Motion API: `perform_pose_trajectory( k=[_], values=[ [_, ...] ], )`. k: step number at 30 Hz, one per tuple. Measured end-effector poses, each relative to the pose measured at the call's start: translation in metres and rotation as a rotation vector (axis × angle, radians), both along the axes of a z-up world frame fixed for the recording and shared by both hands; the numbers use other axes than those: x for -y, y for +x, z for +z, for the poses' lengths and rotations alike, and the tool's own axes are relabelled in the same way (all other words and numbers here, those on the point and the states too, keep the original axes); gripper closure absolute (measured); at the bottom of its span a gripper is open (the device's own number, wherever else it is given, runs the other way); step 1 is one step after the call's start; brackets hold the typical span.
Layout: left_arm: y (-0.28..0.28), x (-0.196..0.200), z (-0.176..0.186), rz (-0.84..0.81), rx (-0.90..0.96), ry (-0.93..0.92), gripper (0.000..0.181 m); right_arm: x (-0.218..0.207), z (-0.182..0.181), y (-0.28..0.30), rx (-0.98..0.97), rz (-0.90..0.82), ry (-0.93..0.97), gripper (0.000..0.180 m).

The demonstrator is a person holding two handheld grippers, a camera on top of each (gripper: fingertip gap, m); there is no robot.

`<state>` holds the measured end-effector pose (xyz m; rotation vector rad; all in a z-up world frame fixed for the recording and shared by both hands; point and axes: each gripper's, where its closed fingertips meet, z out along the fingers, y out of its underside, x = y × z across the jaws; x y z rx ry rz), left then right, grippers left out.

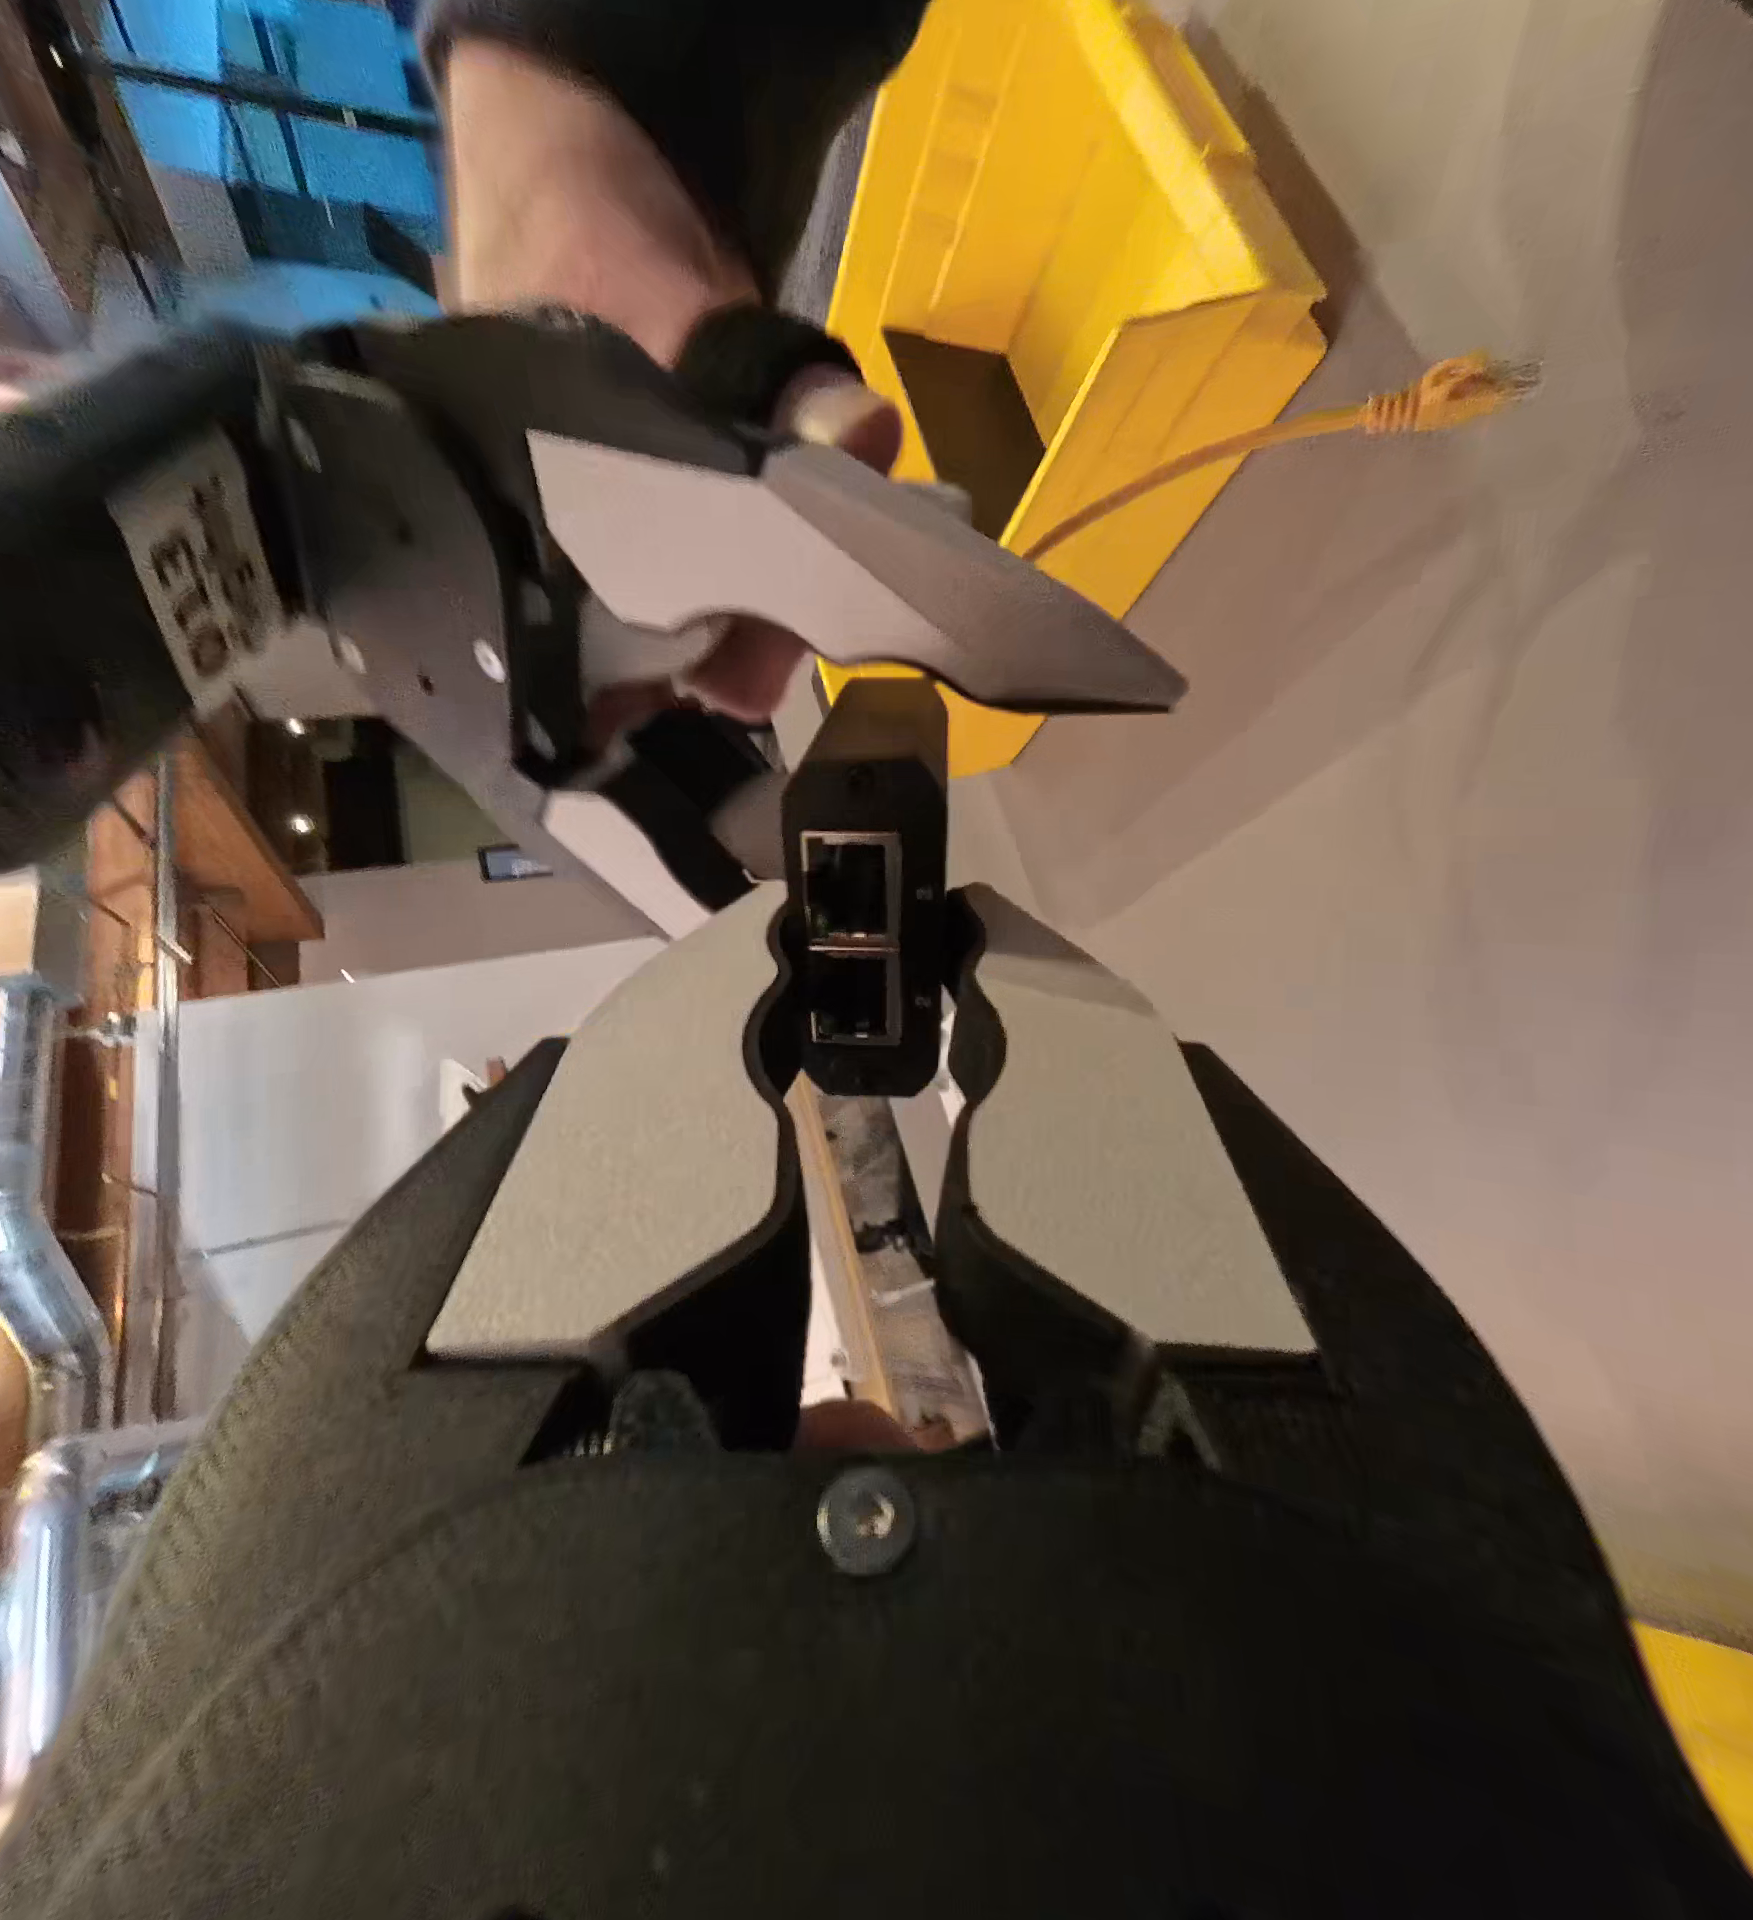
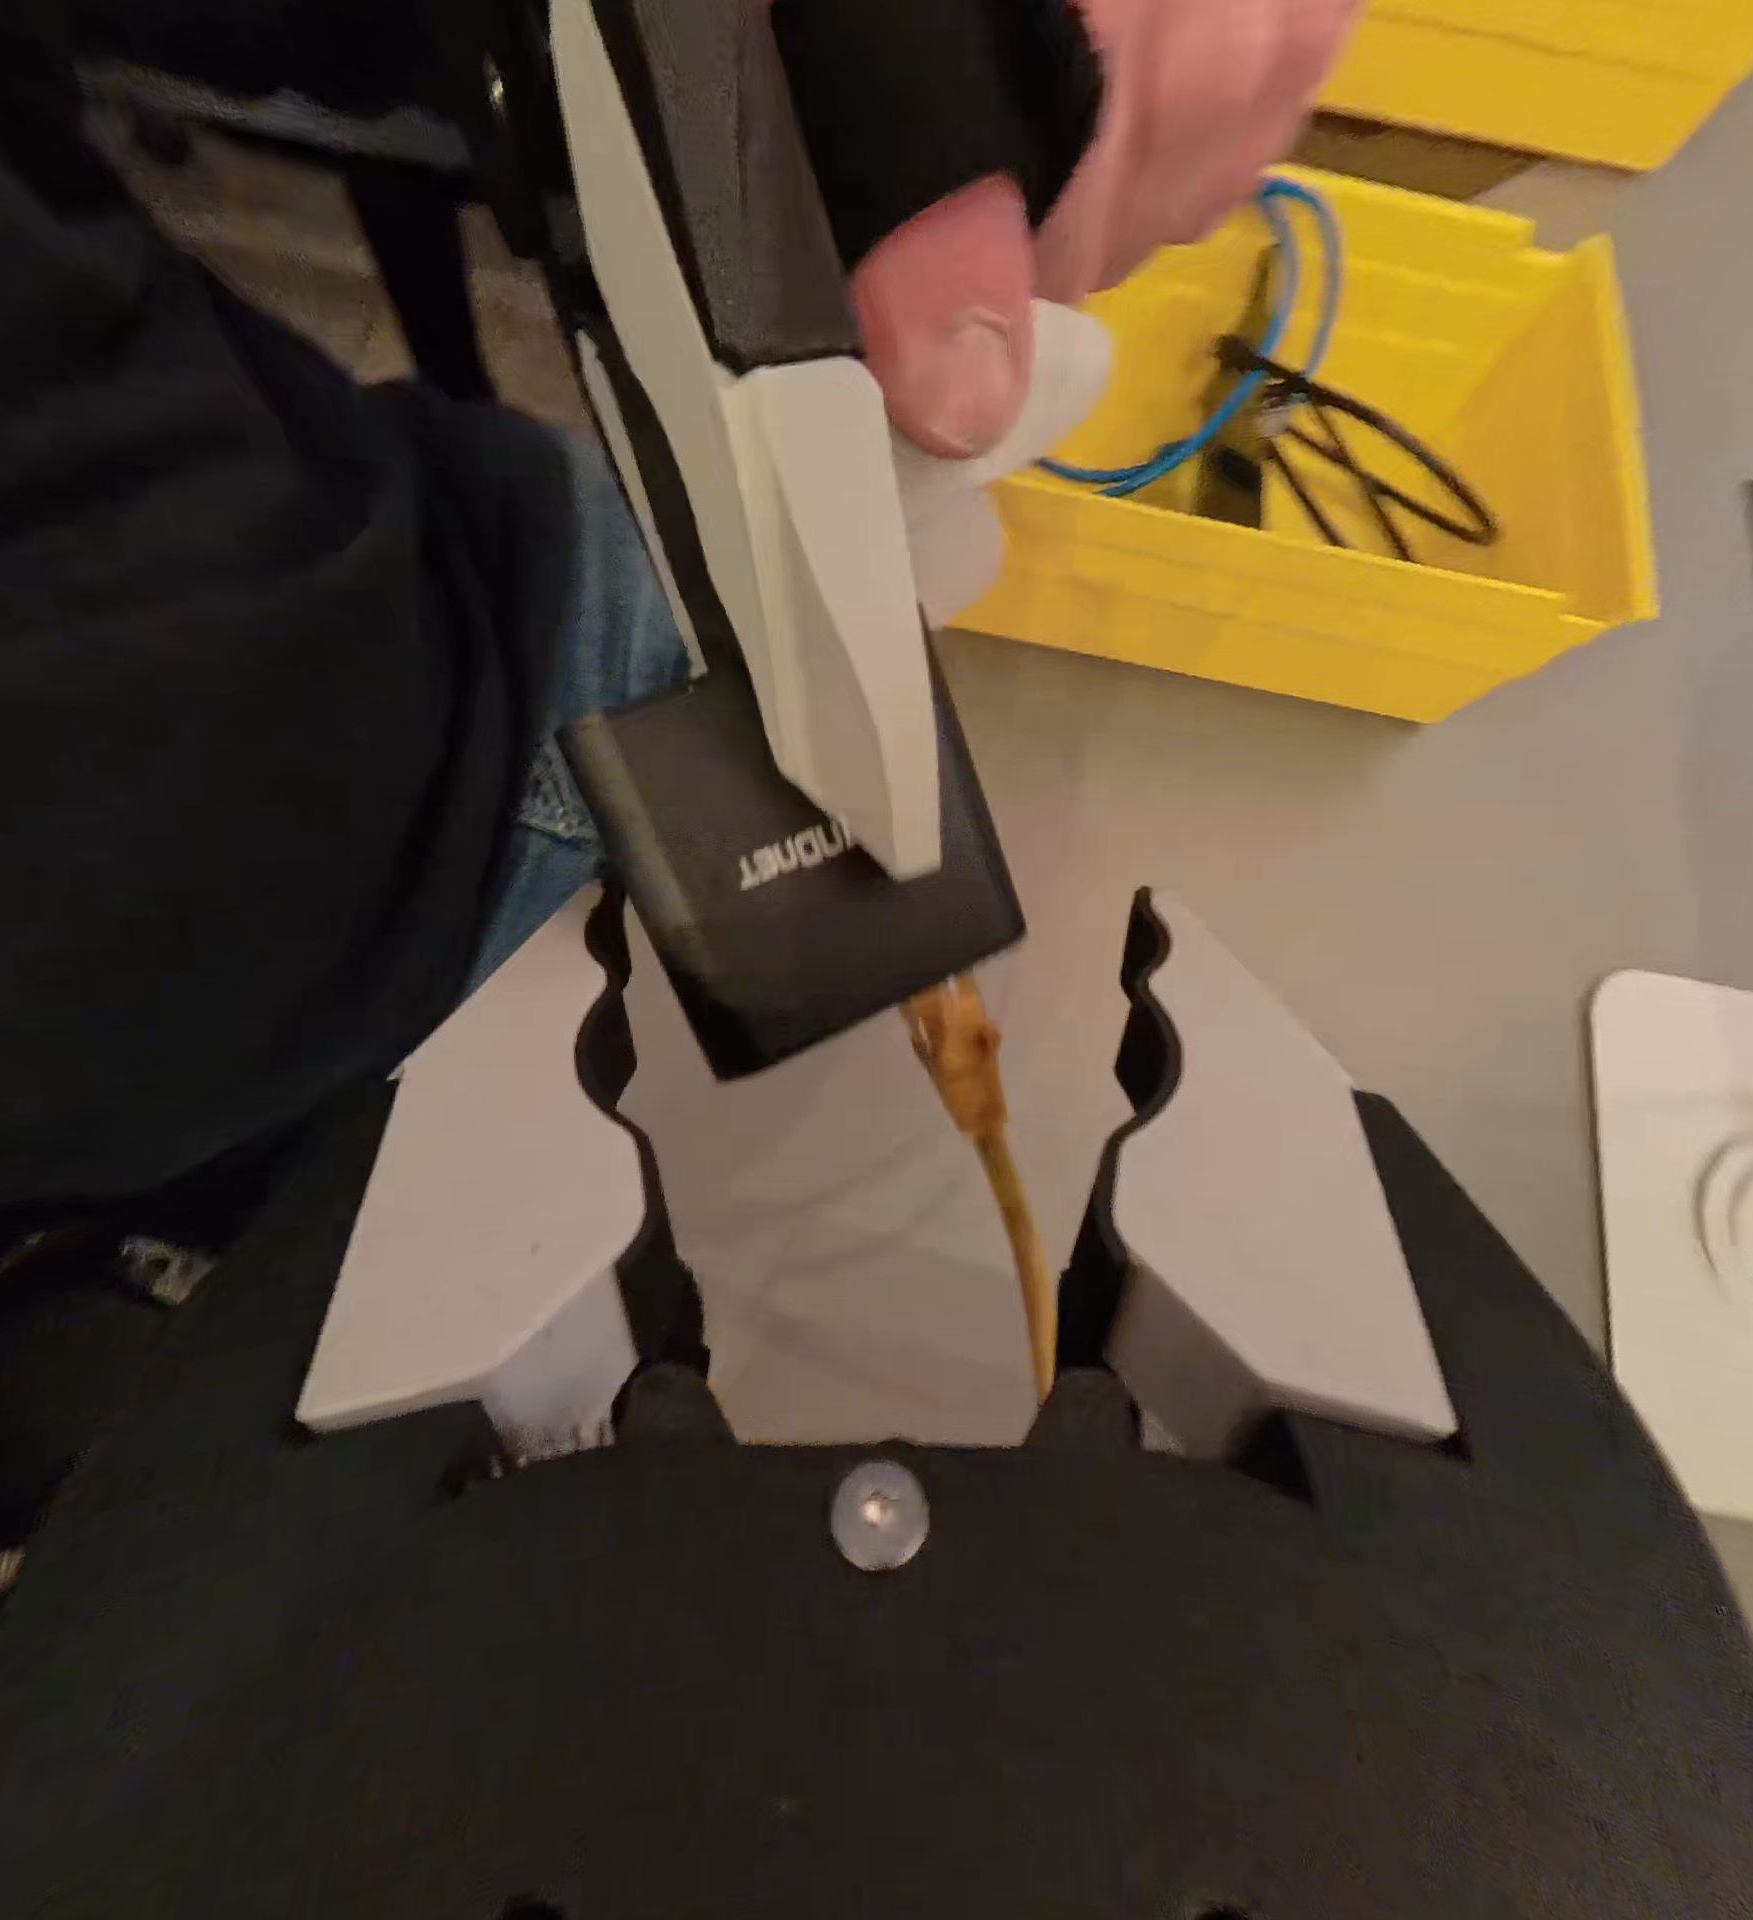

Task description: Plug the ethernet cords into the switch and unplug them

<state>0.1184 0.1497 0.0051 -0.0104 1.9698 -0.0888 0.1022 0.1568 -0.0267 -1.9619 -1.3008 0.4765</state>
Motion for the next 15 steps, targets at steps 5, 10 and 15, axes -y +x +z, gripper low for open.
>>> perform_pose_trajectory(
  k=[5, 10, 15],
  values=[
    [-0.001, 0.005, 0.001, -0.042, 0.001, 0.042, 0.156, 0.012, -0.011, -0.014, 0.027, 0.135, -0.076, 0.103],
    [0.002, -0.001, -0.009, -0.025, -0.038, 0.007, 0.156, 0.007, -0.023, -0.008, 0.097, 0.075, -0.095, 0.104],
    [-0.001, -0.027, -0.001, 0.099, -0.008, -0.117, 0.137, -0.006, -0.028, 0.008, 0.075, -0.045, -0.091, 0.104]
  ],
)
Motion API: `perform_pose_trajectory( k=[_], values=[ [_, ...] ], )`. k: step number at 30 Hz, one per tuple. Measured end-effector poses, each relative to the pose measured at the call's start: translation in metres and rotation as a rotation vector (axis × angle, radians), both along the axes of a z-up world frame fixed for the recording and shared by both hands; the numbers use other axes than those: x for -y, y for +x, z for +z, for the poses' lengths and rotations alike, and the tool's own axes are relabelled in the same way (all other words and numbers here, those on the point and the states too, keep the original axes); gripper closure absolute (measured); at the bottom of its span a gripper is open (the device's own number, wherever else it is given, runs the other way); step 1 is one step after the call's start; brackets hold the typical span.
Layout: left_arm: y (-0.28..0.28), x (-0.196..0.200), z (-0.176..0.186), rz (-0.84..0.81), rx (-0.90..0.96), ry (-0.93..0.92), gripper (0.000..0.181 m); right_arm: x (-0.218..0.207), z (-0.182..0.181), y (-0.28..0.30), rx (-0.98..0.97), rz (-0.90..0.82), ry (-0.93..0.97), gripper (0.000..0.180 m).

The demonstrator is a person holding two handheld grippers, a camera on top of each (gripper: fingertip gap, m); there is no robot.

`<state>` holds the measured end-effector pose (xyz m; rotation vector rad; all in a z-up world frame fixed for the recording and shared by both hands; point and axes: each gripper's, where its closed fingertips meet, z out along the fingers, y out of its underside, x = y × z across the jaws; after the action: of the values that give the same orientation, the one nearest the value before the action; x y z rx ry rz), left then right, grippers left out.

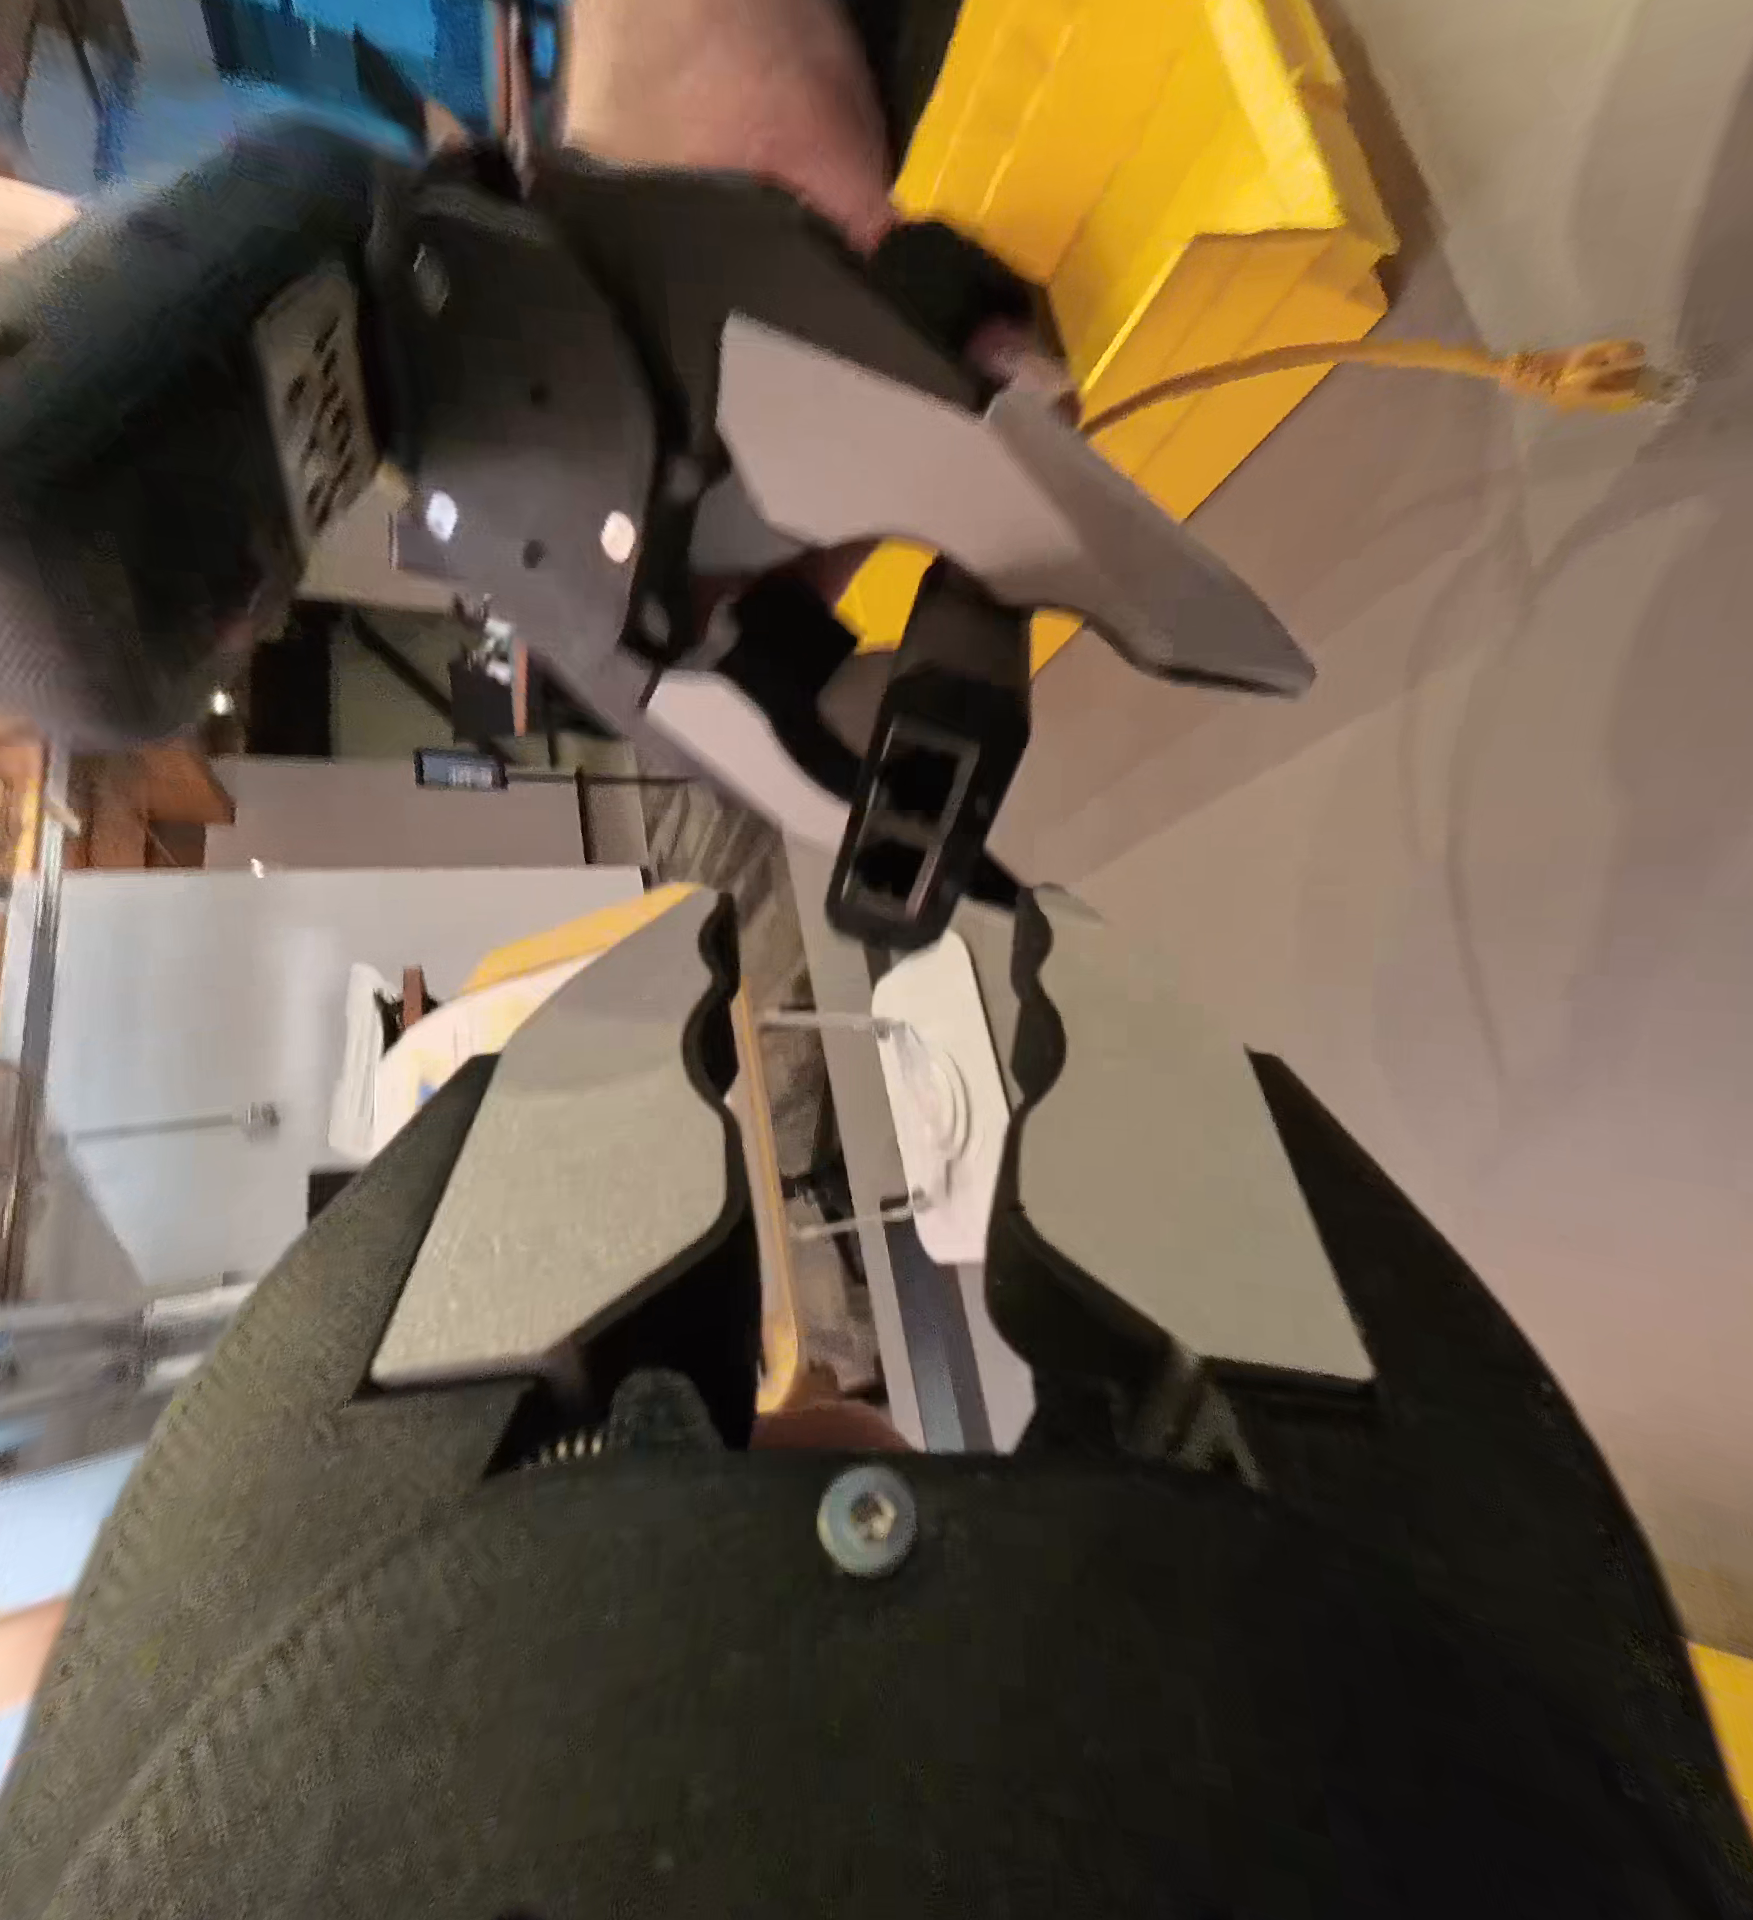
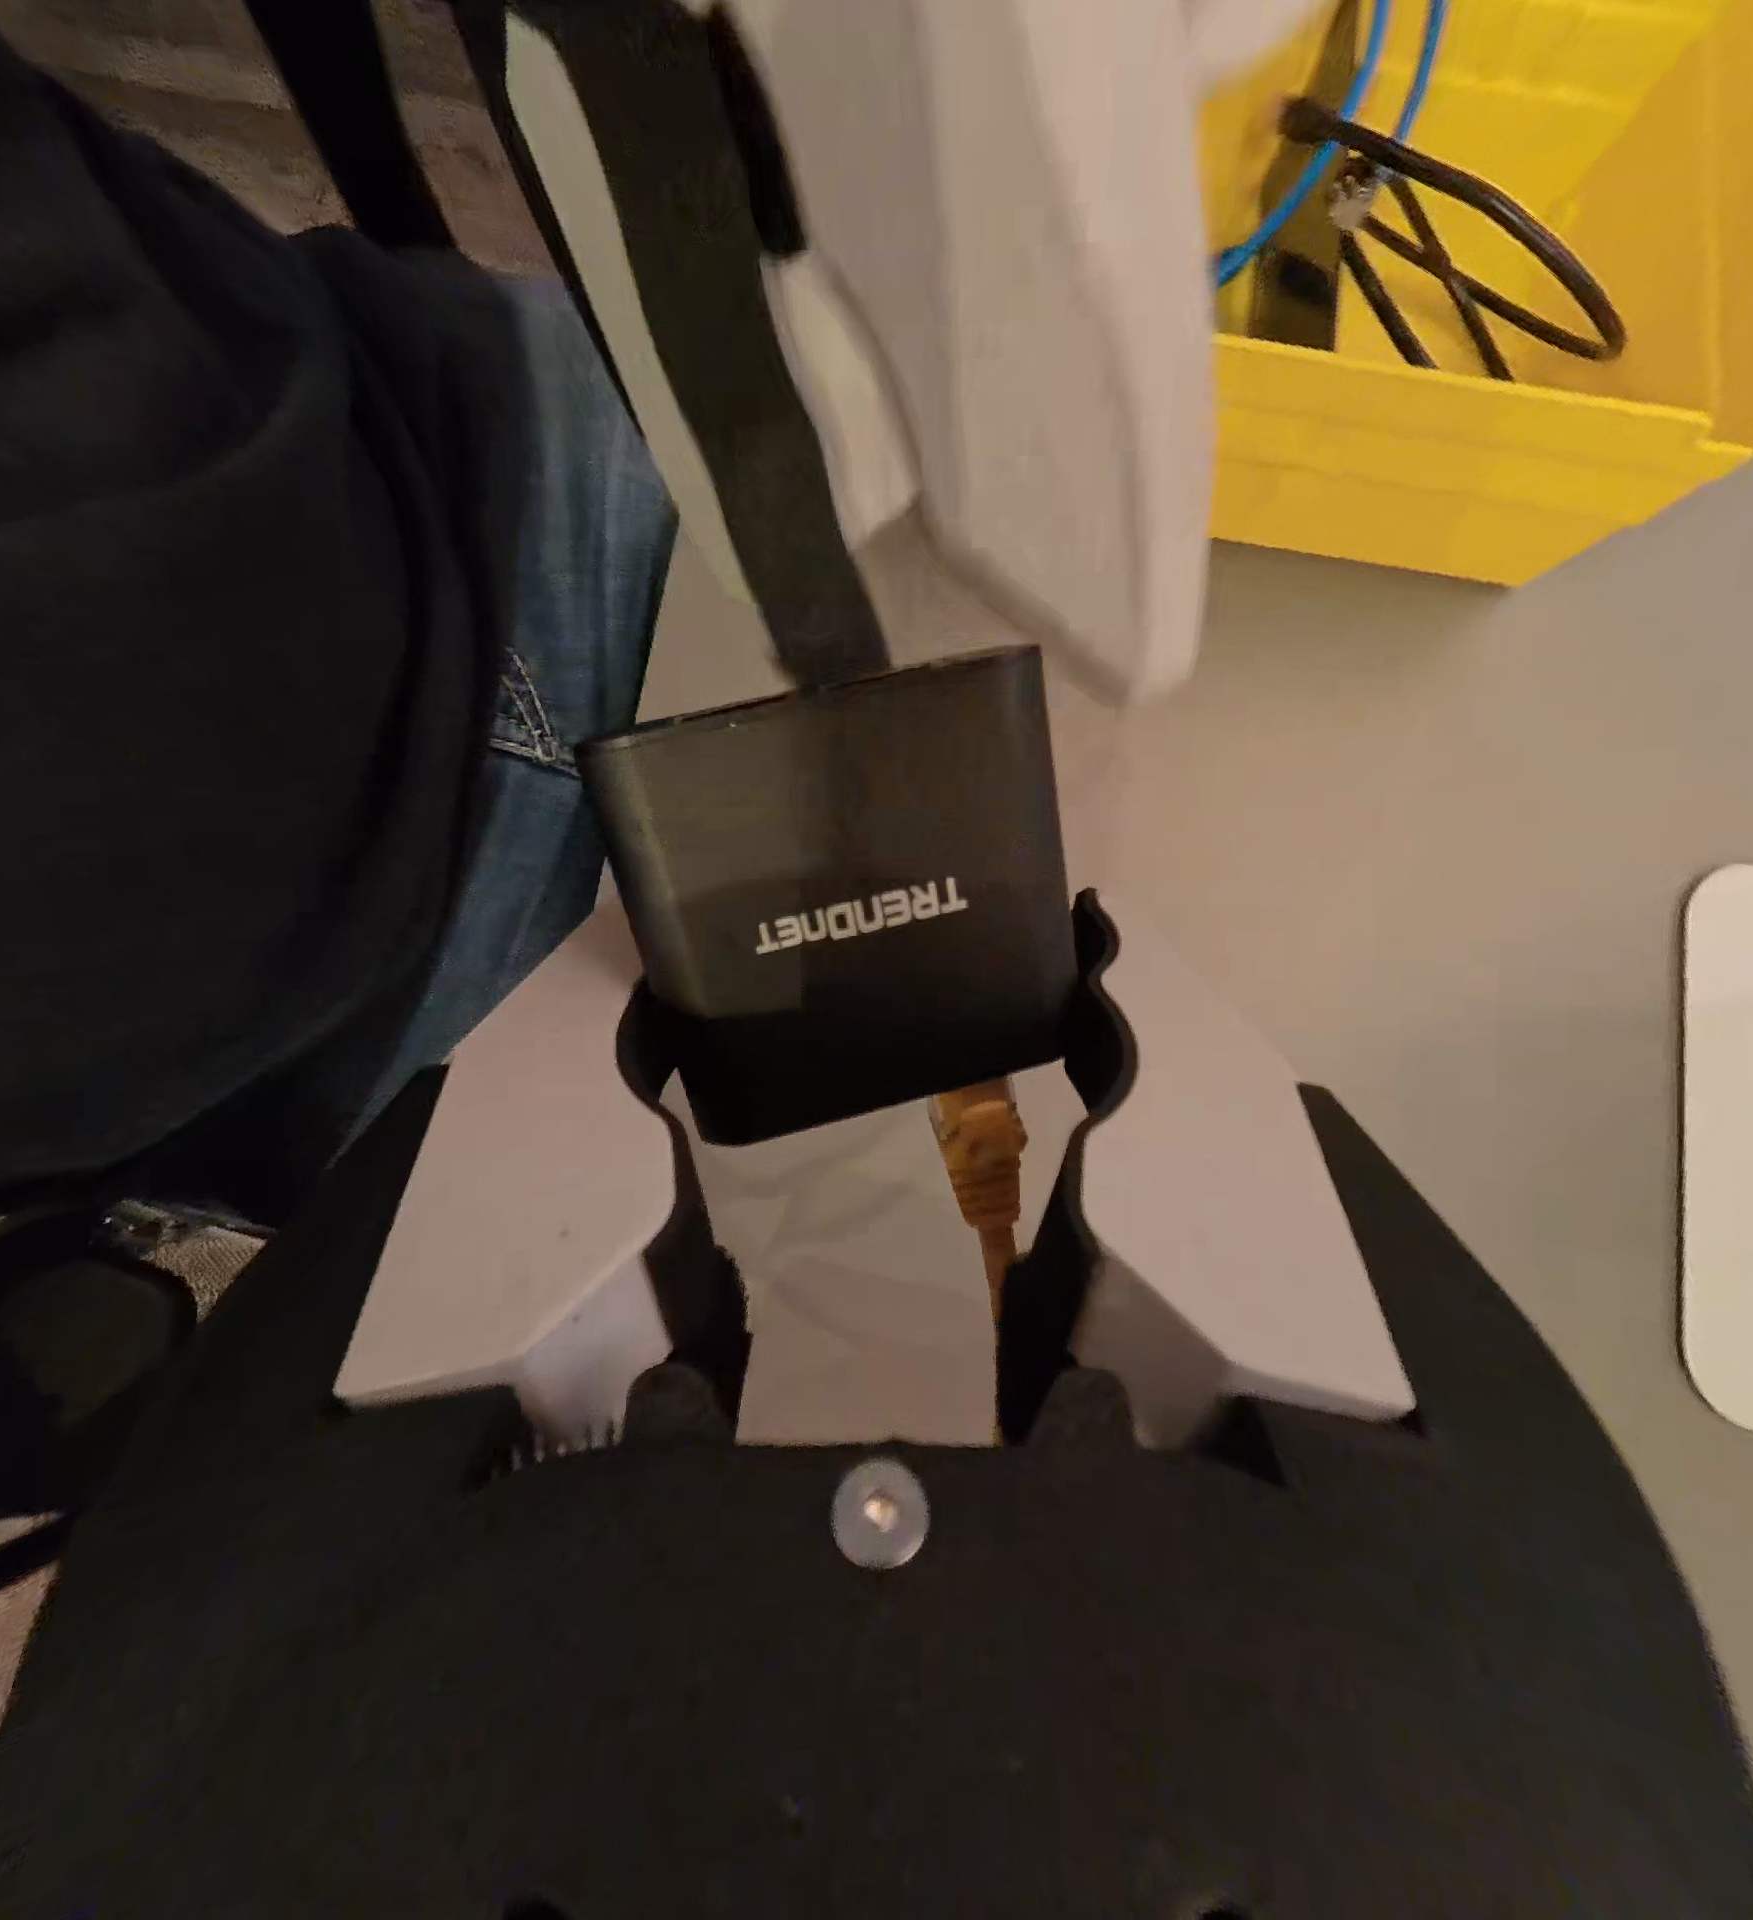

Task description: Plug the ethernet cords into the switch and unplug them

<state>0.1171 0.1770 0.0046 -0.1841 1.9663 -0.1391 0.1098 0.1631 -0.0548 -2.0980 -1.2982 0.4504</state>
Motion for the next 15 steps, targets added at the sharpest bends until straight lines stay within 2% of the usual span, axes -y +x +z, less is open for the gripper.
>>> perform_pose_trajectory(
  k=[3, 8, 12, 15],
  values=[
    [-0.017, -0.040, 0.014, 0.147, 0.038, -0.034, 0.129, -0.002, -0.003, 0.008, 0.002, -0.056, 0.010, 0.104],
    [-0.082, -0.142, 0.028, 0.514, 0.033, -0.105, 0.130, -0.006, -0.011, 0.019, 0.067, -0.157, 0.059, 0.104],
    [-0.141, -0.211, -0.002, 0.790, -0.088, -0.157, 0.134, -0.007, -0.019, 0.018, 0.070, -0.209, 0.076, 0.104],
    [-0.167, -0.246, -0.039, 0.906, -0.175, -0.183, 0.135, -0.006, -0.025, 0.014, 0.045, -0.220, 0.072, 0.104]
  ],
)
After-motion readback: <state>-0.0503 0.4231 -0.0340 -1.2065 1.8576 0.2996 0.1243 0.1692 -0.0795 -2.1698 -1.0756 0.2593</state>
